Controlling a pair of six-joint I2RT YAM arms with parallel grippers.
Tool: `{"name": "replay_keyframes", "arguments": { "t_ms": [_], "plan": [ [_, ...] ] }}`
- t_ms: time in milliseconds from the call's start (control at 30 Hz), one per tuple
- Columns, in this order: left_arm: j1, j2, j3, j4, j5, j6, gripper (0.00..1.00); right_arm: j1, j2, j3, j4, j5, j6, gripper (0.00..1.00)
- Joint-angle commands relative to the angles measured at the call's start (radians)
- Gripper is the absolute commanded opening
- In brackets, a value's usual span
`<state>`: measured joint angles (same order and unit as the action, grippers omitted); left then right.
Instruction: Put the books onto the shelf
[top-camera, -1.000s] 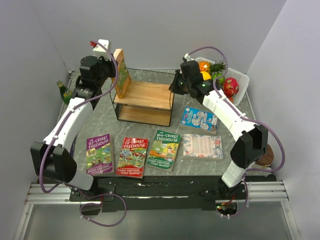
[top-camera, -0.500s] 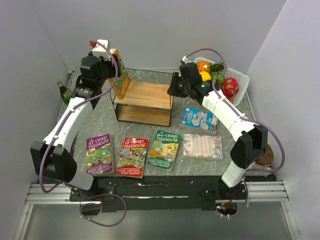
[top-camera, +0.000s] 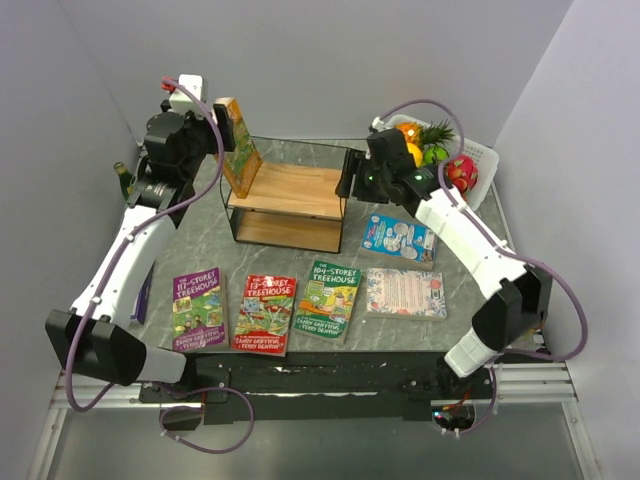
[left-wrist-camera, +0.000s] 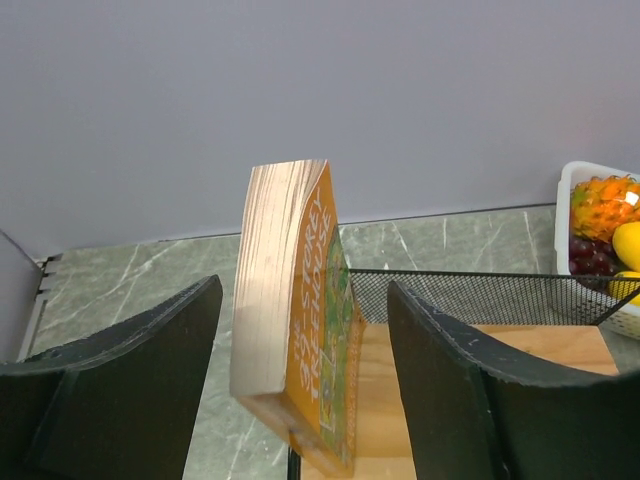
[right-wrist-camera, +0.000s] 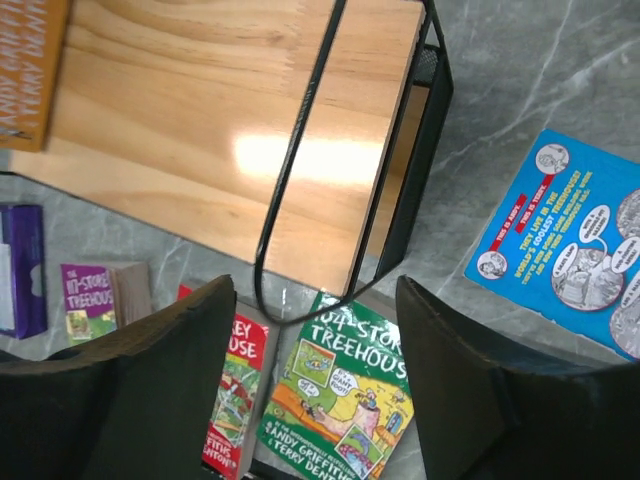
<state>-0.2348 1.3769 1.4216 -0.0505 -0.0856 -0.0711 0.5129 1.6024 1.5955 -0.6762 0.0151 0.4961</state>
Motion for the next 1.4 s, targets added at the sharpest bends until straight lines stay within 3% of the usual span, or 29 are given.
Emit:
{"name": "replay_keyframes", "arguments": {
  "t_ms": [0, 133, 167, 200, 400, 467, 600, 667, 800, 900, 1033, 1200, 1367],
  "plan": [
    [-0.012, -0.082, 0.051, -0.037, -0.065, 0.013, 0.74, 0.009, -0.120, -0.009, -0.028, 0.040, -0.007, 0.75],
    [-0.020, -0.166, 0.039, -0.058, -0.094, 0.011, 0.78, 0.010, -0.208, -0.068, -0.036, 0.052, -0.004, 0.79],
    [-0.020, -0.182, 0.034, -0.063, -0.095, 0.008, 0.86, 0.010, -0.226, -0.084, -0.036, 0.051, 0.001, 0.79],
    [-0.021, -0.212, 0.031, -0.069, -0.100, 0.007, 0.88, 0.016, -0.267, -0.123, -0.033, 0.051, -0.001, 0.79],
    [-0.067, -0.350, -0.024, -0.158, -0.077, -0.105, 0.85, 0.061, -0.468, -0.427, 0.090, 0.046, 0.062, 0.78],
    [-0.087, -0.435, -0.104, -0.198, 0.015, -0.232, 0.82, 0.099, -0.564, -0.529, 0.148, 0.022, 0.105, 0.78],
    [-0.139, -0.586, -0.346, -0.180, 0.180, -0.479, 0.64, 0.186, -0.679, -0.791, 0.277, -0.010, 0.174, 0.77],
    [-0.195, -0.633, -0.519, -0.175, 0.190, -0.584, 0.62, 0.243, -0.697, -0.862, 0.357, -0.010, 0.211, 0.76],
    [-0.282, -0.755, -0.838, -0.116, 0.174, -0.703, 0.60, 0.311, -0.603, -0.954, 0.452, -0.055, 0.265, 0.76],
    [-0.359, -0.811, -0.994, -0.054, 0.138, -0.821, 0.58, 0.357, -0.514, -0.947, 0.515, -0.072, 0.295, 0.75],
    [-0.422, -0.805, -1.084, -0.025, 0.051, -0.918, 0.56, 0.391, -0.424, -0.922, 0.595, -0.072, 0.337, 0.76],
    [-0.481, -0.644, -1.026, -0.074, -0.051, -0.921, 0.53, 0.378, -0.377, -0.856, 0.374, 0.115, 0.398, 0.76],
    [-0.561, -0.494, -1.006, 0.128, -0.023, -0.904, 0.53, 0.328, -0.375, -0.901, 0.328, 0.160, 0.412, 0.76]
  ]
}}
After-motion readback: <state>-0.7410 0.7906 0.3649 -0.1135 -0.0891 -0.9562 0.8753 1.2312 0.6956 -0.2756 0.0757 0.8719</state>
